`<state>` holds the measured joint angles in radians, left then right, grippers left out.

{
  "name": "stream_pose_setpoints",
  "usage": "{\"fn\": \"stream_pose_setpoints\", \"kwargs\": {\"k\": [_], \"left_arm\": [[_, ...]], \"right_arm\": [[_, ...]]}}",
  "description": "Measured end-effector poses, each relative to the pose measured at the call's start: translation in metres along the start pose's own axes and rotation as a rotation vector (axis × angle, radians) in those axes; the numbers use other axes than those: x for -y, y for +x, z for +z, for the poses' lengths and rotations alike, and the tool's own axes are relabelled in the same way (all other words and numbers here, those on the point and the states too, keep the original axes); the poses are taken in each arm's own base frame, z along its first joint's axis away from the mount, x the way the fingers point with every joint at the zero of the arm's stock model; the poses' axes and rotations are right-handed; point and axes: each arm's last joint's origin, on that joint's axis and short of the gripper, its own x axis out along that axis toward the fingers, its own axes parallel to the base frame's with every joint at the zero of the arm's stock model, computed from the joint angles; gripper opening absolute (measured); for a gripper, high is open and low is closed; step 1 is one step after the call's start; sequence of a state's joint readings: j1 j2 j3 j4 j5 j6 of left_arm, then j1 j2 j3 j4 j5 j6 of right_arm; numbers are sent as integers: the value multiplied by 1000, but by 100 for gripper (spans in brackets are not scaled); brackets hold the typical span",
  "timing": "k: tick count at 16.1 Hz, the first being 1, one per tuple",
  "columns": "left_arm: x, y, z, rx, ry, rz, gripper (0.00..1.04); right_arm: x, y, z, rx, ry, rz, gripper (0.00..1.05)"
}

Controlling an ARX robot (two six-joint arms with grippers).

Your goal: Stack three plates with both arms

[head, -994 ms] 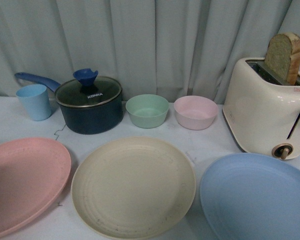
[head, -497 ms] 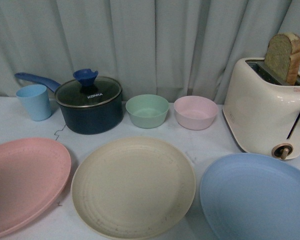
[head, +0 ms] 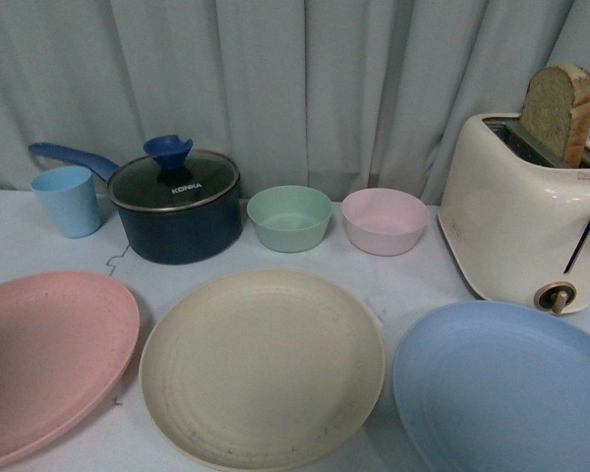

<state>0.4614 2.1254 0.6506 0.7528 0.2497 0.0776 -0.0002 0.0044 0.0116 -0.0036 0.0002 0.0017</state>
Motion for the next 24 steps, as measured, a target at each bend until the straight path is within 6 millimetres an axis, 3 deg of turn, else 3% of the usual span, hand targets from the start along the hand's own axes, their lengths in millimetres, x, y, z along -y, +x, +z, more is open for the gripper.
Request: {"fn": "stream_pose_setpoints", "kwargs": {"k": [5, 7, 11, 15, 18, 24], "left_arm": [[1, 1, 0, -2, -17, -10, 23], [-1, -2, 4, -3, -35, -29, 9], [-8, -30, 30, 33, -50, -17, 3], [-8, -86, 73, 153, -15, -9, 3], [30, -114, 98, 267, 19, -127, 3], [138, -90, 65, 172, 128, -329, 3]], "right_arm": [[0, 0, 0, 0, 0, 0, 98], [0, 0, 0, 0, 0, 0, 98], [0, 0, 0, 0, 0, 0, 98], [0, 0, 0, 0, 0, 0, 98], [0, 0, 0, 0, 0, 0, 98], [0, 0, 0, 0, 0, 0, 98]]}}
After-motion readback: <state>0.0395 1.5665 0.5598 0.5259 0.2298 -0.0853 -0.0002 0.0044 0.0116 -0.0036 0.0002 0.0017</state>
